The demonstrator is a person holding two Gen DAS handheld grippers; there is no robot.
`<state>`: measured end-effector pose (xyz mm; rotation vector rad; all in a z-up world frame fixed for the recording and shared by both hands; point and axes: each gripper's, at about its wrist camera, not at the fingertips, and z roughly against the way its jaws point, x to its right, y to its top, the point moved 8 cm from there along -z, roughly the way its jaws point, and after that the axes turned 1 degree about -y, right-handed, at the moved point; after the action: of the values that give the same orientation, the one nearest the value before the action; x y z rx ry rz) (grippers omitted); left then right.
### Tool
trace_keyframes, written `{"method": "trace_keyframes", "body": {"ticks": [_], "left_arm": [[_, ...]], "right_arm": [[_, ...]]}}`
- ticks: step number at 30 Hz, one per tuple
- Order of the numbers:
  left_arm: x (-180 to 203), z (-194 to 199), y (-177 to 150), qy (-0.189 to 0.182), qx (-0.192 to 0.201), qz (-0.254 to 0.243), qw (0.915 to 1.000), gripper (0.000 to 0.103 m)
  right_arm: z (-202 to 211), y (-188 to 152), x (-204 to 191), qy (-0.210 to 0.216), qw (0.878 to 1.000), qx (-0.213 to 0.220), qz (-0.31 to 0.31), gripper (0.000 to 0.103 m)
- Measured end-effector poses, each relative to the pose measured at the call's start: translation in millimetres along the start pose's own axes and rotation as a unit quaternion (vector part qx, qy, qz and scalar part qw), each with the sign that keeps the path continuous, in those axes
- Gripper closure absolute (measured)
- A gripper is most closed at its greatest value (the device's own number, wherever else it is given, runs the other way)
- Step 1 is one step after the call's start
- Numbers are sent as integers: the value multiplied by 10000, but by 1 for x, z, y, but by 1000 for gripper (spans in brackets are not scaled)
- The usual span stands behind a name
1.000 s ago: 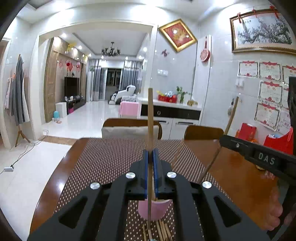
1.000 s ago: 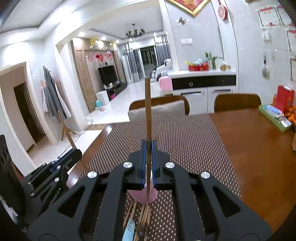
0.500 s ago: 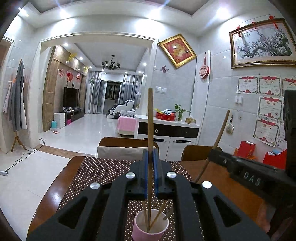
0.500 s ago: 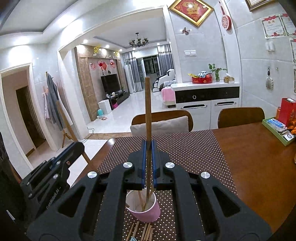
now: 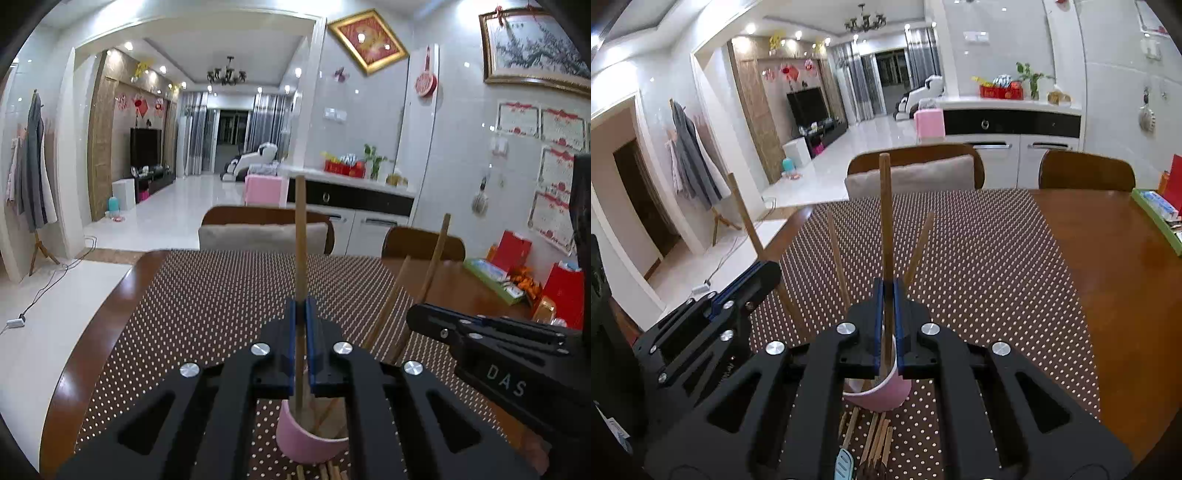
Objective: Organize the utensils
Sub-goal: 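Open both tools to drop the chopsticks into the pink cup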
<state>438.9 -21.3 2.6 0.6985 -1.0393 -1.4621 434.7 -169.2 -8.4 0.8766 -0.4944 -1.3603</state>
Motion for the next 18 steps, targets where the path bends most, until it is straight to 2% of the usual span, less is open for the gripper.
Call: {"method": "trace_keyframes", "body": {"ticks": [4, 6, 7, 8, 9, 10, 11, 18], "left_arm": [[-5, -9, -10, 72, -166, -55, 9998, 96], [-8, -10, -13, 98, -176, -83, 9998, 92], [-9, -10, -14, 102, -180, -83, 9998, 84], [-9, -9, -15, 100, -176, -84, 9998, 79], [-9, -8, -16, 104, -168, -97, 9998, 79], [-9, -7, -17, 110, -163, -114, 9997, 79], [-9, -6, -18, 116, -162, -125, 9997, 79], [-11, 11, -23, 141, -149, -149, 9997, 79]], "right_arm": [[-10, -9, 0, 22, 9997, -233, -10, 96], [-10, -12, 3, -17, 9996, -281, -37, 94], [-9, -13, 3, -29, 9996, -283, -41, 90], [-8, -13, 4, -49, 9996, -270, -56, 80], [-6, -13, 6, -74, 9997, -223, -74, 73], [-4, -13, 7, -95, 9998, -175, -79, 61], [-1, -13, 8, -118, 9998, -120, -79, 56], [11, -20, 7, -129, 9998, -102, -59, 56]]}}
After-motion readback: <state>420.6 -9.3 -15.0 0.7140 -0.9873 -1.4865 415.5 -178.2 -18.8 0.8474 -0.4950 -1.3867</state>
